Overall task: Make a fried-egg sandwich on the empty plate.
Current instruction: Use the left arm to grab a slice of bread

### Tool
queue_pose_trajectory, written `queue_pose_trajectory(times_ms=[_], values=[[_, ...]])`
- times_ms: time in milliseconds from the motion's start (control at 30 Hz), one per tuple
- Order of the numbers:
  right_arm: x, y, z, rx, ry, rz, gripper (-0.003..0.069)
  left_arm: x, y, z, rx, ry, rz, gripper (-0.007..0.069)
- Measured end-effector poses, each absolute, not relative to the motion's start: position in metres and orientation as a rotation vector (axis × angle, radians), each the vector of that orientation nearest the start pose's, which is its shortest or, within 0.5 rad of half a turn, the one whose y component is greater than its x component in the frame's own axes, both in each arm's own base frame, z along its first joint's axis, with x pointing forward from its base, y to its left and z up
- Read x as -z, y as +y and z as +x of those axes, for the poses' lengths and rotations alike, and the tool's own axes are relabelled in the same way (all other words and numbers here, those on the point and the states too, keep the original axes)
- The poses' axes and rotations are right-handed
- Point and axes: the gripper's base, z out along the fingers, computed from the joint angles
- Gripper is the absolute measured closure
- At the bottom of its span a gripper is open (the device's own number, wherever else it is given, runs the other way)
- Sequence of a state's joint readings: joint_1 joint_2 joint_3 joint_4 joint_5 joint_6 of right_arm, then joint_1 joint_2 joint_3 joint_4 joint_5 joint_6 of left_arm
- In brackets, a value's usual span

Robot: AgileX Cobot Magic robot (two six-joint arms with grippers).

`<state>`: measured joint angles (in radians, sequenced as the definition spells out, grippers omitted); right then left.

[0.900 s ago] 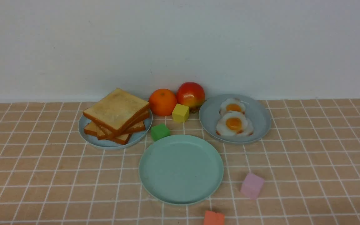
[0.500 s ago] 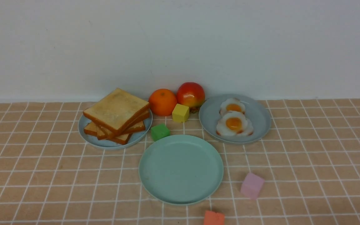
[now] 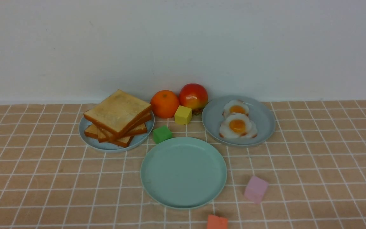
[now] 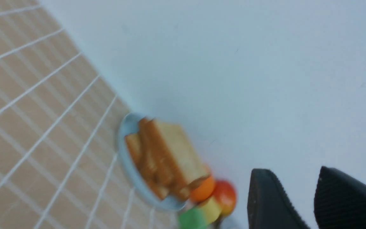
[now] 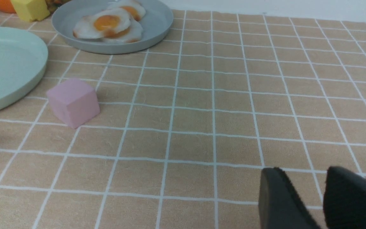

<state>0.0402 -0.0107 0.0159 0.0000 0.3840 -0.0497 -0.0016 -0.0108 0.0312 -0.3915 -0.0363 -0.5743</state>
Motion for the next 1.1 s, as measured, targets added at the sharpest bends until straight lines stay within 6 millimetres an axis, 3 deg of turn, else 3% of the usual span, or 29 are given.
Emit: queue_pose_trajectory(times_ms=[100,200,233,267,333,367,400,467,600,667,733,767,800,867,900,967,1100], values=[[-0.174,0.002,0.052,0.007,1.870,-0.084,0.0419,-0.211,0.000,0.056,0.788,1.352,-0.706,0.0438],[-0.176,0.003,0.053,-0.036,1.844,-0.047,0.0419,-0.236,-0.006,0.053,0.773,1.429,-0.600,0.0588],[-0.176,0.003,0.053,-0.044,1.841,-0.039,0.0419,-0.235,-0.006,0.054,0.768,1.444,-0.594,0.0588],[-0.176,0.005,0.054,-0.115,1.821,0.026,0.0419,-0.248,-0.009,0.055,0.738,1.510,-0.530,0.0637],[-0.180,0.007,0.054,-0.234,1.782,0.132,0.0419,-0.262,-0.012,0.058,0.705,1.583,-0.454,0.0638],[-0.184,0.008,0.055,-0.351,1.728,0.238,0.0419,-0.272,-0.018,0.066,0.649,1.721,-0.346,0.0638],[-0.185,0.008,0.055,-0.380,1.719,0.264,0.0419,-0.275,-0.018,0.066,0.650,1.713,-0.343,0.0638],[-0.192,0.008,0.056,-0.532,1.625,0.409,0.0419,-0.284,-0.031,0.083,0.557,1.982,-0.128,0.0638],[-0.196,0.008,0.056,-0.658,1.558,0.525,0.0422,-0.295,-0.051,0.115,0.468,2.291,0.173,0.0638],[-0.200,0.010,0.055,-0.684,1.580,0.524,0.0431,-0.295,-0.058,0.128,0.453,2.360,0.236,0.0638],[-0.224,0.018,0.049,-0.693,1.678,0.426,0.0472,-0.297,-0.069,0.154,0.436,2.428,0.281,0.0638],[-0.223,0.018,0.048,-0.690,1.694,0.417,0.0476,-0.300,-0.070,0.157,0.434,2.426,0.284,0.0638],[-0.250,0.023,0.045,-0.638,1.765,0.291,0.0518,-0.297,-0.077,0.180,0.414,2.473,0.304,0.0638],[-0.282,0.027,0.043,-0.546,1.867,0.121,0.0565,-0.299,-0.084,0.207,0.379,2.491,0.341,0.0638],[-0.285,0.027,0.043,-0.543,1.878,0.114,0.0565,-0.296,-0.085,0.209,0.373,2.502,0.345,0.0638],[-0.321,0.030,0.044,-0.433,2.005,-0.092,0.0618,-0.294,-0.096,0.253,0.295,2.520,0.403,0.0638],[-0.358,0.031,0.045,-0.392,2.024,-0.237,0.0649,-0.275,-0.109,0.309,0.179,2.548,0.487,0.0629]])
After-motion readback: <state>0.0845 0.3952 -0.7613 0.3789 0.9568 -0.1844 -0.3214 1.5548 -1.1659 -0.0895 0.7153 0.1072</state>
